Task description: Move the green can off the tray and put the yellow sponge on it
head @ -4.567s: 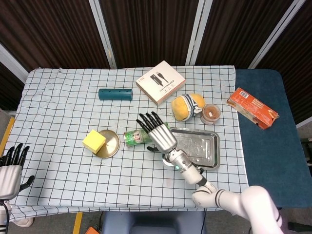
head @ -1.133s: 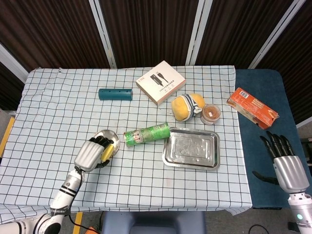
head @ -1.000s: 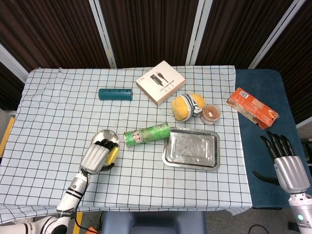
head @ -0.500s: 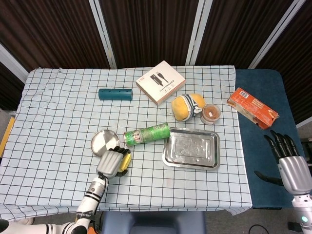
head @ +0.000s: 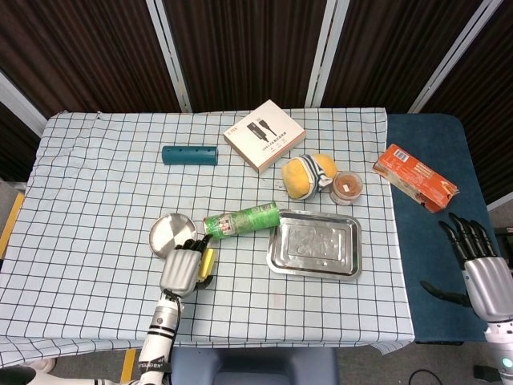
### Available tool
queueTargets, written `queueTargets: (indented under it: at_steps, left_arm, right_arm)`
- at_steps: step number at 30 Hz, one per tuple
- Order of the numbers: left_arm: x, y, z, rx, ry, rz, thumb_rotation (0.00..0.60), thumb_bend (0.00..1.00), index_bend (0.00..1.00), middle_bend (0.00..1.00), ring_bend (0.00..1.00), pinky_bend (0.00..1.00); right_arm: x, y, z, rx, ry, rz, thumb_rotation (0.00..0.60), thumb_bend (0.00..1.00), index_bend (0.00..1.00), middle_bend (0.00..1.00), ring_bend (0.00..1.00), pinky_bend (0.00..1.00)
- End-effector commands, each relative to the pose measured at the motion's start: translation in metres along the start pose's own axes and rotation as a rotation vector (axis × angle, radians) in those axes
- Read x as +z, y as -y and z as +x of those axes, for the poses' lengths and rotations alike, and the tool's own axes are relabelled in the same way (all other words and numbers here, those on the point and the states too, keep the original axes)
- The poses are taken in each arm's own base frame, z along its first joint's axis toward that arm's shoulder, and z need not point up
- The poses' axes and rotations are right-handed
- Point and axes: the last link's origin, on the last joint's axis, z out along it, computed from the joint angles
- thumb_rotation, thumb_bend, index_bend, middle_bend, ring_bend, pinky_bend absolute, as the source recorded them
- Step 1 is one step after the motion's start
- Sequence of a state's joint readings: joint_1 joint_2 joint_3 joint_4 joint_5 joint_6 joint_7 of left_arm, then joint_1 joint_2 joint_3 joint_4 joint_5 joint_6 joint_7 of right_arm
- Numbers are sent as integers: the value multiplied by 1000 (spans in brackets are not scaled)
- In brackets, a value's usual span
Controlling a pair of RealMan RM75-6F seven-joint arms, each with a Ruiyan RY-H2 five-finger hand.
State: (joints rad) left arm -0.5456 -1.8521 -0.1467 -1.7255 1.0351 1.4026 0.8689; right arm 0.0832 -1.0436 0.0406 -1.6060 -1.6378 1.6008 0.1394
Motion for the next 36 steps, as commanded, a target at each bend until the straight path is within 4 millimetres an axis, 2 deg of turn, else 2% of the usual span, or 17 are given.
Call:
queueTargets:
  at_steps: [1, 5, 13, 16, 19, 23, 26, 30, 36]
  left_arm:
    - [-6, -6, -6, -28, 33, -30, 600, 351, 162, 330, 430, 818]
    - [-10, -18, -11, -72, 46, -91, 600, 350, 169, 329, 429, 819]
    - [-10, -40, -14, -191, -54, -205, 600, 350, 196, 340, 442, 830]
    - [-12, -43, -14, -208, -84, -242, 600, 350, 201, 344, 447, 835]
    - [-14, -42, -18, -196, -64, -269, 600, 348, 151, 293, 410, 816]
    - [-20, -38, -22, -207, 65, -285, 600, 357, 8, 106, 214, 688]
    - [-21, -35, -22, -170, 107, -293, 600, 358, 0, 18, 104, 585]
    - [-19, -33, -22, -119, 112, -298, 600, 352, 0, 0, 4, 440]
    - [-19, -31, -22, -100, 93, -298, 600, 349, 0, 0, 0, 302]
  right_arm:
    - [-3, 1, 6, 31, -18, 9, 600, 69, 0, 0, 0, 0]
    - [-7, 0, 14, 63, -47, 8, 600, 66, 0, 0, 0, 0]
    - [-10, -1, 22, 103, -69, 24, 600, 67, 0, 0, 0, 0]
    - [-10, -1, 24, 109, -76, 23, 600, 66, 0, 0, 0, 0]
    - [-11, -2, 24, 111, -77, 21, 600, 66, 0, 0, 0, 0]
    - [-11, -1, 24, 109, -80, 21, 600, 66, 0, 0, 0, 0]
    - [-10, -1, 23, 104, -80, 22, 600, 66, 0, 0, 0, 0]
    - [-9, -1, 22, 99, -75, 21, 600, 66, 0, 0, 0, 0]
    - [-10, -1, 22, 98, -75, 21, 600, 67, 0, 0, 0, 0]
